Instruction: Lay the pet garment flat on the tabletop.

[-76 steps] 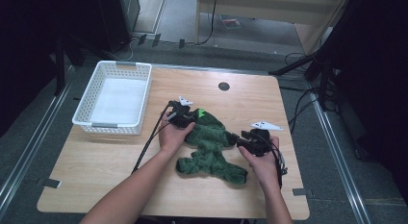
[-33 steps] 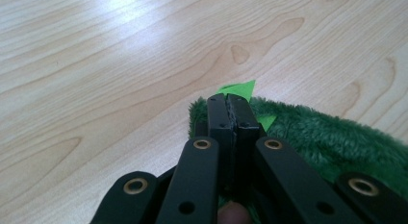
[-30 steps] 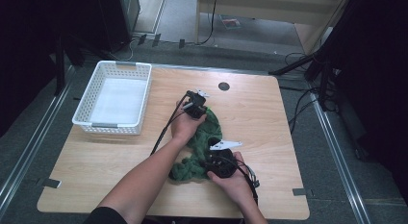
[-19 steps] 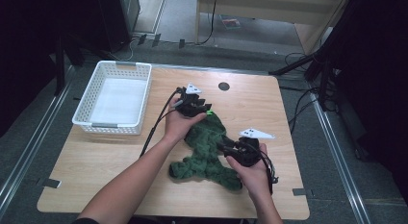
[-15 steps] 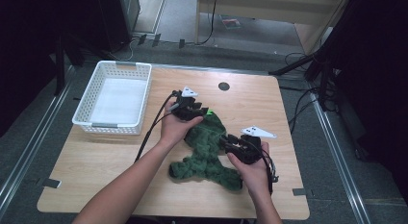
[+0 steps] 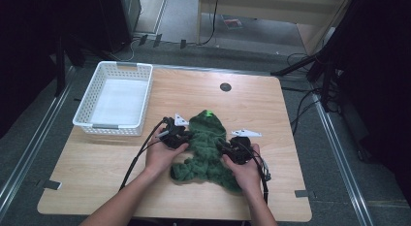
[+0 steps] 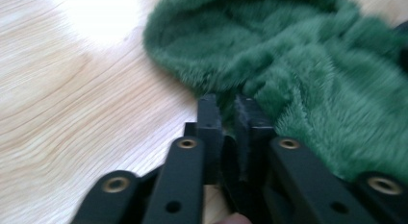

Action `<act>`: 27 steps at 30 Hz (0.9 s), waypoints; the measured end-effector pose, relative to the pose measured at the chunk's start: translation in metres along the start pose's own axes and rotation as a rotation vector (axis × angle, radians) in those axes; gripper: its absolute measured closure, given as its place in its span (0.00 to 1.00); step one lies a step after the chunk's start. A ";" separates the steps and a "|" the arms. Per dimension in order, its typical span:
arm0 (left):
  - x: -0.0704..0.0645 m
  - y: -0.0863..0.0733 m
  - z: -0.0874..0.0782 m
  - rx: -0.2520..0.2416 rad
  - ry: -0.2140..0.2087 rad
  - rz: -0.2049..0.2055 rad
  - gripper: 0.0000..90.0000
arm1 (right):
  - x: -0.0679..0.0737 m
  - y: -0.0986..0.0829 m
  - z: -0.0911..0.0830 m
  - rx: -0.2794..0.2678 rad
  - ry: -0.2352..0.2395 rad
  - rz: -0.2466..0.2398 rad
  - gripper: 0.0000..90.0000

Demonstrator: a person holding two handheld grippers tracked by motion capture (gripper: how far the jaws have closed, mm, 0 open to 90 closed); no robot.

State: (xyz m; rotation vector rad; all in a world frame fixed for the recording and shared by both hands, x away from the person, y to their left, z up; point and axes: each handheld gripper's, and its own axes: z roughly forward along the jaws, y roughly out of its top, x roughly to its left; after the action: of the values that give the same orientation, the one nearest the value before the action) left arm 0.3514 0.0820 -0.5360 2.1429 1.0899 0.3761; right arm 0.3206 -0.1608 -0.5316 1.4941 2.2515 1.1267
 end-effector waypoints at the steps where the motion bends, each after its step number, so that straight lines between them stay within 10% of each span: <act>1: 0.001 -0.002 0.000 0.012 0.012 0.010 0.95 | -0.002 -0.001 0.000 0.006 -0.005 0.005 0.86; 10: 0.008 -0.009 -0.001 -0.023 0.058 -0.015 0.96 | -0.013 -0.004 0.002 0.006 -0.043 0.017 0.80; 19: 0.016 -0.009 -0.027 -0.186 0.031 -0.151 0.64 | -0.021 0.009 -0.030 -0.191 0.021 0.078 0.59; 24: -0.002 -0.010 -0.023 -0.150 -0.041 -0.084 0.65 | -0.015 0.006 -0.023 -0.143 0.043 0.033 0.68; 27: -0.007 -0.018 -0.013 -0.079 -0.025 -0.040 0.85 | -0.013 0.000 -0.009 -0.078 0.054 0.025 0.84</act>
State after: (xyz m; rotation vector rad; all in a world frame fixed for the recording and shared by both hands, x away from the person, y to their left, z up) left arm 0.3297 0.0889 -0.5387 2.0480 1.0843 0.3672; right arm 0.3218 -0.1757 -0.5284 1.4835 2.2020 1.2608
